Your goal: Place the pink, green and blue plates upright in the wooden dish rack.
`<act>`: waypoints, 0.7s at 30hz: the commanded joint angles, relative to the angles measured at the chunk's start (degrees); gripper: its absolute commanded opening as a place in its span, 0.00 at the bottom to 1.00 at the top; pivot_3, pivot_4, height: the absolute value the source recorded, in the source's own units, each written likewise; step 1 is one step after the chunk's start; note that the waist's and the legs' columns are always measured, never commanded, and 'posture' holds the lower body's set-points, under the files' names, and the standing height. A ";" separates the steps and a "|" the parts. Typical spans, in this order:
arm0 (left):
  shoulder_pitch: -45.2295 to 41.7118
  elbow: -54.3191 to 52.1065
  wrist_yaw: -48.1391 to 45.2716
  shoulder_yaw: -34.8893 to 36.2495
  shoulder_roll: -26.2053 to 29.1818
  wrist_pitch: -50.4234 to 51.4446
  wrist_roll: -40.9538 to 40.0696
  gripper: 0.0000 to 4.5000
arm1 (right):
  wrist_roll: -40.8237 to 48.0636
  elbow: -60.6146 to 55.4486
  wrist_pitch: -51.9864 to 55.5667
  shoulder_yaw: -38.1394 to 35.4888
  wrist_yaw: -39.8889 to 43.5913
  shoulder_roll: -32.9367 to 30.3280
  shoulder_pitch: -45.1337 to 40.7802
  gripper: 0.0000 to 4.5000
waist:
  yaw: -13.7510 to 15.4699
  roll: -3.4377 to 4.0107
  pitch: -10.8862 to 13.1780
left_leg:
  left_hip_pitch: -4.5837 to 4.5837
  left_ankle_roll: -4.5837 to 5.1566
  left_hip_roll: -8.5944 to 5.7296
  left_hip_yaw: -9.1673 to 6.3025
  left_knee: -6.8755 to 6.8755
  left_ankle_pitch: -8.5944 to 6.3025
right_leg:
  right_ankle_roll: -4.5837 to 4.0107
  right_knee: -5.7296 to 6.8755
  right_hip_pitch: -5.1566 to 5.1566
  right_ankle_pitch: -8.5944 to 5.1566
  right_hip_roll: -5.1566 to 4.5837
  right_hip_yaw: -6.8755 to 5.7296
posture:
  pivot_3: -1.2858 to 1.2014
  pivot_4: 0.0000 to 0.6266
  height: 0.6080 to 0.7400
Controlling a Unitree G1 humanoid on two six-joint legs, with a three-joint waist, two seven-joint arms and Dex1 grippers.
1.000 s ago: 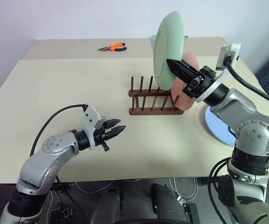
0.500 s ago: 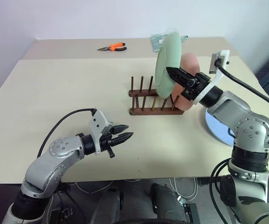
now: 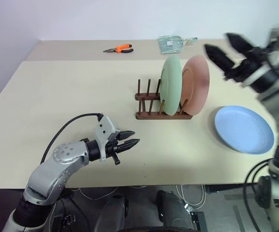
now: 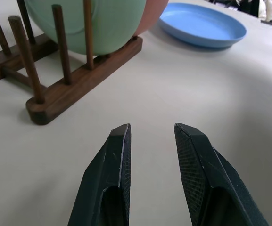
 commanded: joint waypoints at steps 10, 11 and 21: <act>-6.45 4.68 -5.48 -3.91 -1.57 -3.44 2.97 0.33 | -22.77 -5.89 -3.55 9.70 3.63 -6.54 38.33 0.99 | -0.68 0.32 -0.07 | 0.03 0.04 0.06 0.29 -0.01 -0.02 | 0.22 0.06 0.09 -0.16 -0.05 0.13 | 0.52 0.24 1.00; -6.60 4.80 -5.62 -3.91 -1.67 -3.44 3.08 0.33 | -24.73 -5.02 -3.45 11.29 2.53 -6.11 38.61 0.99 | -0.83 0.33 -0.08 | 0.03 0.04 0.07 0.29 0.00 -0.03 | 0.21 0.06 0.12 -0.17 -0.04 0.12 | 0.52 0.24 1.00; -6.13 3.82 -5.42 -2.94 -1.21 -2.98 3.38 0.33 | -32.13 1.85 -3.44 13.76 -0.88 -4.14 33.13 0.13 | 0.20 0.24 -0.10 | 0.02 0.06 0.01 0.15 0.26 -0.04 | 0.19 0.05 0.12 -0.16 -0.06 0.10 | 0.52 0.24 1.00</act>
